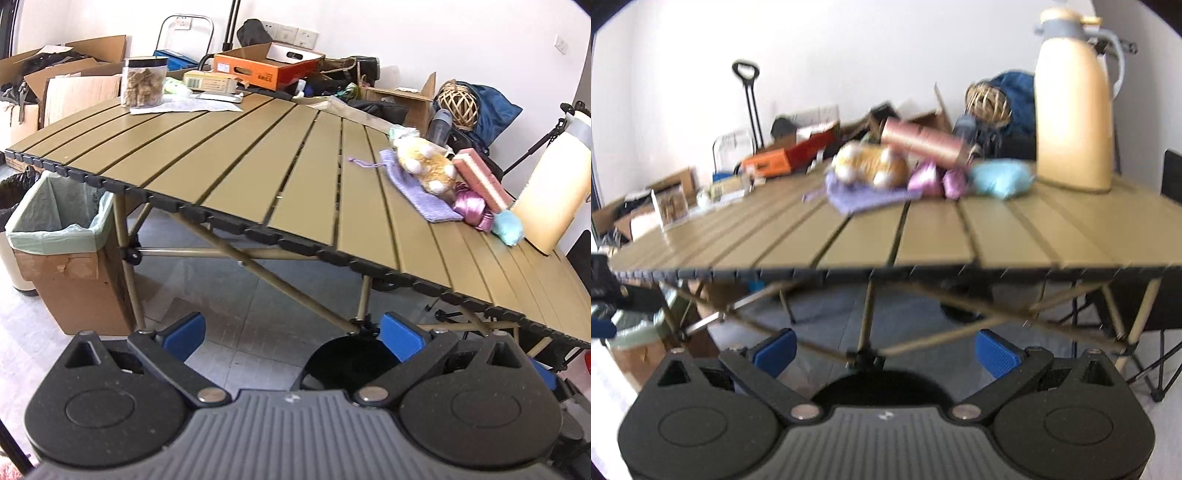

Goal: Collect trash
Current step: 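Raise both open tools back up over the table items, then close the right gripper on the blue fluffy plush while the left approaches the pink sponge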

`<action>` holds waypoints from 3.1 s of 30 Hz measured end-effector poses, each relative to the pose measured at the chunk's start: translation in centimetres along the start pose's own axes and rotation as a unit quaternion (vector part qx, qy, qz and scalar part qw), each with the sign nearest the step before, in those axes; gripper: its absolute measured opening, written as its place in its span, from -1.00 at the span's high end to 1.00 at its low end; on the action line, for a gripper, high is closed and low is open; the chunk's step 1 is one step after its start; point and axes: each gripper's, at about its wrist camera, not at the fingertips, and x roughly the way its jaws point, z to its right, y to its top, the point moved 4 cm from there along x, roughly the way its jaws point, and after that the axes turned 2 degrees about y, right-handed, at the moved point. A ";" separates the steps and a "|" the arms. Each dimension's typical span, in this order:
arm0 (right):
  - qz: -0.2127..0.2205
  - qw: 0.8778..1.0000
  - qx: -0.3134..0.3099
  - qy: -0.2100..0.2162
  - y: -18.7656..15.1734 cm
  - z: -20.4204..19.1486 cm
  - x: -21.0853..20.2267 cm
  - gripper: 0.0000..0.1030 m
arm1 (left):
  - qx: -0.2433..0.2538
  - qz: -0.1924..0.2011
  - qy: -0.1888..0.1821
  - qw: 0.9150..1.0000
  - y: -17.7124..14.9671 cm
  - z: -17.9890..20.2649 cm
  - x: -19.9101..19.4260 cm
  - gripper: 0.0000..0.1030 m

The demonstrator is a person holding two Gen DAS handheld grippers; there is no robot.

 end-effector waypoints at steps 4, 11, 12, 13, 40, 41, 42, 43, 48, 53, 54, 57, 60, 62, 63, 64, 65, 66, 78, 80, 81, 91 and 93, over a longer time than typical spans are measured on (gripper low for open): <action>0.034 0.999 0.012 -0.005 1.7 1.3 -1.2 -1.00 | 0.008 0.009 -0.005 1.000 0.4 1.5 -0.2 -1.00; 0.098 0.994 0.050 -0.002 5.2 4.6 -2.3 -1.00 | 0.021 0.028 -0.011 0.999 1.8 4.1 0.0 -1.00; 0.109 0.993 0.054 0.000 5.7 5.1 -2.3 -1.00 | 0.023 0.029 -0.012 0.999 2.1 4.3 0.2 -1.00; 0.118 0.991 0.057 0.001 6.1 5.5 -2.3 -1.00 | 0.025 0.030 -0.012 0.999 2.4 4.7 0.3 -1.00; 0.055 0.995 0.030 -0.078 16.0 13.7 10.4 -1.00 | 0.034 0.045 -0.023 0.998 10.2 11.4 7.7 -1.00; 0.046 0.995 0.029 -0.081 16.1 13.8 11.1 -1.00 | 0.034 0.044 -0.022 0.998 10.5 11.5 8.0 -1.00; 0.040 0.995 0.027 -0.086 16.2 13.7 11.7 -1.00 | 0.034 0.043 -0.021 0.998 10.7 11.6 8.4 -1.00; 0.032 0.995 0.025 -0.090 16.4 13.8 12.3 -1.00 | 0.034 0.043 -0.020 0.998 11.0 11.7 8.7 -1.00; 0.002 0.995 0.036 -0.098 17.0 14.5 15.1 -0.97 | 0.035 0.043 -0.014 0.998 12.4 12.1 10.0 -1.00; -0.024 0.994 0.041 -0.098 17.1 14.8 17.4 -0.85 | 0.030 0.039 -0.004 0.999 13.1 12.1 11.5 -1.00; -0.028 0.994 0.039 -0.097 17.1 14.7 17.7 -0.85 | 0.030 0.037 -0.004 0.999 13.2 12.2 11.7 -1.00; -0.036 0.993 0.029 -0.105 17.2 14.4 18.5 -0.84 | 0.027 0.034 -0.005 0.999 13.4 12.2 12.2 -1.00; -0.048 0.992 0.022 -0.111 17.2 14.3 19.3 -0.82 | 0.027 0.032 -0.006 0.999 13.4 12.2 12.5 -1.00; -0.054 0.992 0.021 -0.112 17.1 14.2 19.7 -0.82 | 0.029 0.031 -0.005 0.999 13.4 12.2 12.7 -1.00; -0.057 0.992 0.022 -0.112 17.0 14.1 19.8 -0.82 | 0.031 0.030 -0.004 0.999 13.3 12.3 12.7 -1.00; -0.061 0.992 0.023 -0.112 16.9 14.0 19.9 -0.79 | 0.033 0.029 -0.003 0.999 13.3 12.4 12.8 -1.00; -0.062 0.991 0.022 -0.113 16.8 13.9 19.9 -0.69 | 0.034 0.029 -0.003 0.999 13.2 12.4 12.8 -1.00; -0.062 0.992 0.020 -0.112 16.8 13.8 20.0 -0.66 | 0.035 0.028 -0.002 0.999 13.2 12.4 12.9 -1.00; -0.063 0.991 0.011 -0.115 16.5 13.3 19.3 -0.33 | 0.045 0.031 0.003 0.998 12.7 12.4 12.6 -1.00; -0.057 0.992 0.017 -0.114 16.5 13.6 18.8 -0.31 | 0.049 0.035 0.003 0.998 12.6 12.5 12.5 -1.00; -0.053 0.992 0.022 -0.115 16.5 13.8 18.5 -0.31 | 0.053 0.037 0.004 0.998 12.5 12.7 12.3 -1.00; 0.007 0.988 0.097 -0.118 17.0 17.2 13.3 -0.31 | 0.117 0.091 0.008 0.989 11.9 17.0 10.2 -1.00; 0.017 0.986 0.115 -0.116 16.8 18.0 12.1 -0.31 | 0.135 0.107 0.004 0.985 12.0 18.7 10.0 -1.00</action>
